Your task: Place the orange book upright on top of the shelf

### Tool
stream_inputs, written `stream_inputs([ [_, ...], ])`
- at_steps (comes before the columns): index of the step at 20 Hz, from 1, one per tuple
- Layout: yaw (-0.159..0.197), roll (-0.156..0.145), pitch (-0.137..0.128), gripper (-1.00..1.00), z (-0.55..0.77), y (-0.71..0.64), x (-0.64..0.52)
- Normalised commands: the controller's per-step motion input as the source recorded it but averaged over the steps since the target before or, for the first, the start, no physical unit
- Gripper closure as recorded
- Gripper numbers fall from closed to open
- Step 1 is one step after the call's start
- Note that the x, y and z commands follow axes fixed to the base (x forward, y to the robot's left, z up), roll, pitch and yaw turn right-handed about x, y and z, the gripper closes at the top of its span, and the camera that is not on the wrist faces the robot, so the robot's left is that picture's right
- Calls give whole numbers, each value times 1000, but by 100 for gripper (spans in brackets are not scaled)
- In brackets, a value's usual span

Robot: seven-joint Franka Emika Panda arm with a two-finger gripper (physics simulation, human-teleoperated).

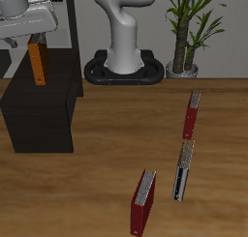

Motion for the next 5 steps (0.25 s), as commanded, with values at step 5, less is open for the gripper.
stream_inputs([
  [5, 18, 3, -16, -100, 124, 67, -69],
])
